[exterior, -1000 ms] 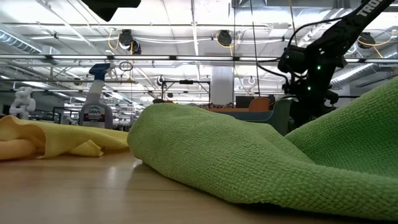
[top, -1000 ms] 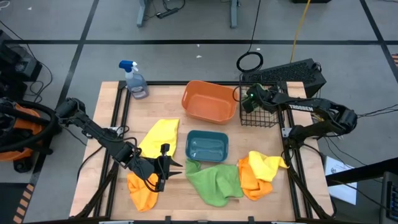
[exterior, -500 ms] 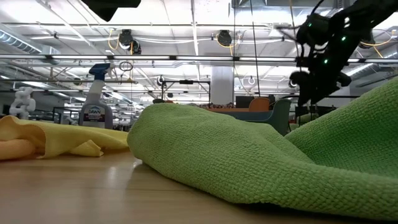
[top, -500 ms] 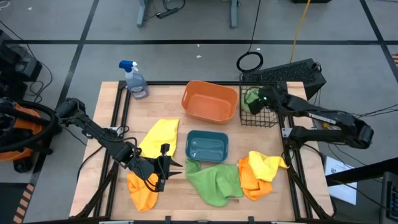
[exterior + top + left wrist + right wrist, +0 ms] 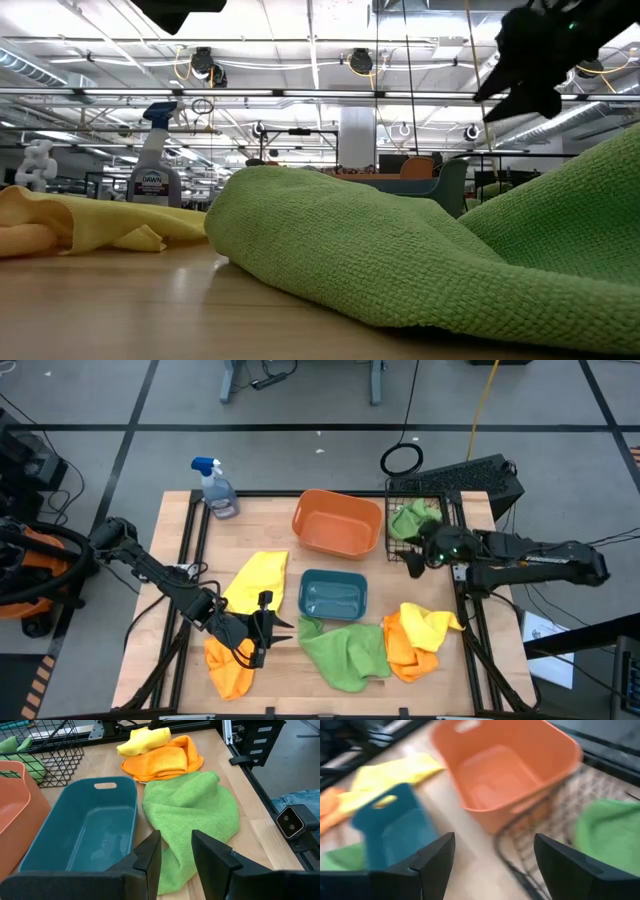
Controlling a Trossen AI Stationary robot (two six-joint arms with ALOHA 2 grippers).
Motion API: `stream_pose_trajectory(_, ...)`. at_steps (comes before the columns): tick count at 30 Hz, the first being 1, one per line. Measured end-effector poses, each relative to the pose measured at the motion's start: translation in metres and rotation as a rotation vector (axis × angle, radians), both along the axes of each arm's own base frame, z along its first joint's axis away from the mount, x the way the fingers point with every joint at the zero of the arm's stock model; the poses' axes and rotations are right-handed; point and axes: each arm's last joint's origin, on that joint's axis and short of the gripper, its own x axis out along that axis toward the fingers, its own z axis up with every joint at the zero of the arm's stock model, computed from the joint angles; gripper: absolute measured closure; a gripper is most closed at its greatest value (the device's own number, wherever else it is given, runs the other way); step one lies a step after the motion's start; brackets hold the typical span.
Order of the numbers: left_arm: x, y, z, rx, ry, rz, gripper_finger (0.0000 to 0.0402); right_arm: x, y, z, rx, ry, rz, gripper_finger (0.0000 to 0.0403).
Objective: Sort microfiber towel by color & place in baskets
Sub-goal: Put the green microfiber towel into the wire basket
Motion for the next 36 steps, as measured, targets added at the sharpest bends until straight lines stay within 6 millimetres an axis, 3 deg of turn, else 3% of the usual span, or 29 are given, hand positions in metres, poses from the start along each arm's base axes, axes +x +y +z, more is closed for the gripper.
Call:
stream_pose_trajectory(8, 0.000, 0.000, 0.000, -0.001, 0.000, 0.000, 0.0285, 0.013, 0.050, 0.001, -0.054, -0.029, 0.350, 0.0140)
stream_pose_trajectory(18, 0.000, 0.000, 0.000, -0.002, 0.000, 0.001, 0.0285, 0.034, 0.128, -0.020, -0.020, -0.047, 0.561, 0.0140)
stream_pose_trajectory(29, 0.001, -0.001, 0.003, -0.022, -0.029, 0.001, 0.0285, 0.070, 0.195, -0.069, 0.017, 0.040, 0.545, 0.0140)
stream_pose_trajectory(36, 0.002, -0.001, 0.004, -0.026, -0.038, 0.003, 0.0285, 0.114, 0.231, -0.076, -0.050, 0.144, 0.505, 0.0127)
